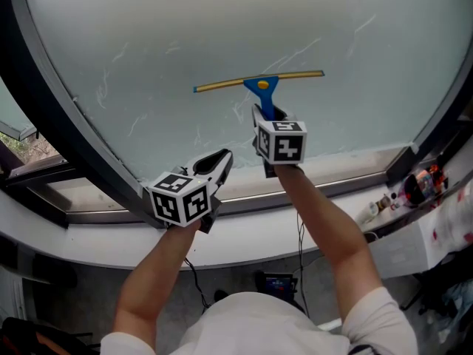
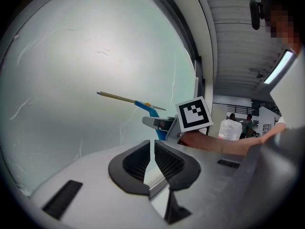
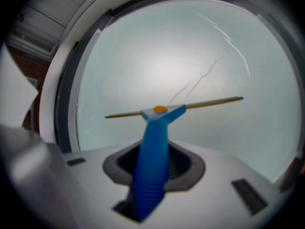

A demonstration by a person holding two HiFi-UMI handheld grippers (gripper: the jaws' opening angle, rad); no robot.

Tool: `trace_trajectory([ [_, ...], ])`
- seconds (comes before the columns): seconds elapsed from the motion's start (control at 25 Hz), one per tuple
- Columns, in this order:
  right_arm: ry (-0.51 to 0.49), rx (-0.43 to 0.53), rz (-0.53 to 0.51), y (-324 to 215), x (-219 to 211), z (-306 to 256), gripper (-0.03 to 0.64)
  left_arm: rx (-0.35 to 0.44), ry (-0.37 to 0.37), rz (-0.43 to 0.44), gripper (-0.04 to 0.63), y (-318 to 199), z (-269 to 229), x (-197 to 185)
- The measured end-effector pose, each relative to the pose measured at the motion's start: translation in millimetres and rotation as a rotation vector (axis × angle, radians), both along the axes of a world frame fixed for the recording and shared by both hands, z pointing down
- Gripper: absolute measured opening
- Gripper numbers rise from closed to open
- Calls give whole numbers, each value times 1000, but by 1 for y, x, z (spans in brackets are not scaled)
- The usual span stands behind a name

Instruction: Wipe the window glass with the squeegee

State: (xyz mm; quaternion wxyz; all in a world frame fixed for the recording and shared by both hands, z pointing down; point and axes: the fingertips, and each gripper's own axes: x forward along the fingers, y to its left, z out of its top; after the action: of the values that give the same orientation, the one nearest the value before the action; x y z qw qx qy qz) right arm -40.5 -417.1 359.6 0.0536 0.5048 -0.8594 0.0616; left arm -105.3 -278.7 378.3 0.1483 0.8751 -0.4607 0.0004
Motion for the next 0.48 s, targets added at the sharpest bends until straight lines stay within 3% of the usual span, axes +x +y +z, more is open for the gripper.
trace_trajectory([
  [0.48,36,-38,-21,3,-1,40,132,-39,16,-7,52,-1,22,3],
])
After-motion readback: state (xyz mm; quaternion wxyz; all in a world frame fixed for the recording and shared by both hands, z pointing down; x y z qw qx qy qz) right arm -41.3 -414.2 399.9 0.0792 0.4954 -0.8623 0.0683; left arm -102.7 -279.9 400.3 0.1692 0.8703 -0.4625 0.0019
